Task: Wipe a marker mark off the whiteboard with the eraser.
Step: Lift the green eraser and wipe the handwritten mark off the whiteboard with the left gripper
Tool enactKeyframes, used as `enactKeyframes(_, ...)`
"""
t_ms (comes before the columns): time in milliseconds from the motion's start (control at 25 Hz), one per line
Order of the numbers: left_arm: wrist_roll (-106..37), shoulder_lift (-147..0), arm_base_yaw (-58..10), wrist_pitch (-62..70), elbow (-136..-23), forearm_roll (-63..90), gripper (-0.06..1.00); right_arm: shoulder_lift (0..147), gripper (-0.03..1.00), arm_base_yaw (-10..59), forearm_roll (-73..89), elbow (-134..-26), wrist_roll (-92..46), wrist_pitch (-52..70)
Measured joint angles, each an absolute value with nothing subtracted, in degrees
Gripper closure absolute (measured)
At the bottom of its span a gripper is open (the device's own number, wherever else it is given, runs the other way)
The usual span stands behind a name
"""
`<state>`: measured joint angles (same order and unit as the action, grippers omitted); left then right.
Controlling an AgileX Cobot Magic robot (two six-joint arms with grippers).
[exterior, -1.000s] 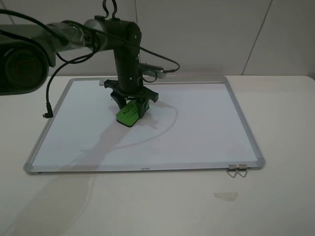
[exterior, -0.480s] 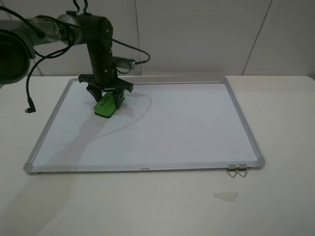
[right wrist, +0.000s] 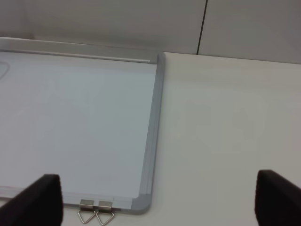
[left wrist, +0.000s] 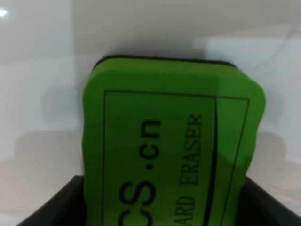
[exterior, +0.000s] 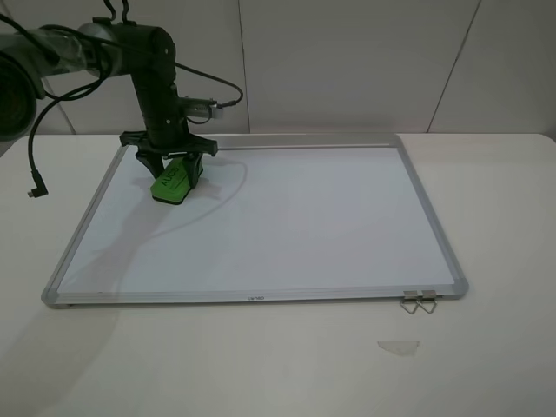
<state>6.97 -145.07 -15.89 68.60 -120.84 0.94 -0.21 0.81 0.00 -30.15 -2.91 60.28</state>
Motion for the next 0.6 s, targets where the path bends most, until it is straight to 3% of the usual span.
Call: enactKeyframes(600, 2.98, -146.69, -25.50, 68.60, -121.88, 8.80, 0.35, -0.21, 0.15, 0.81, 0.00, -30.15, -2.91, 60.28)
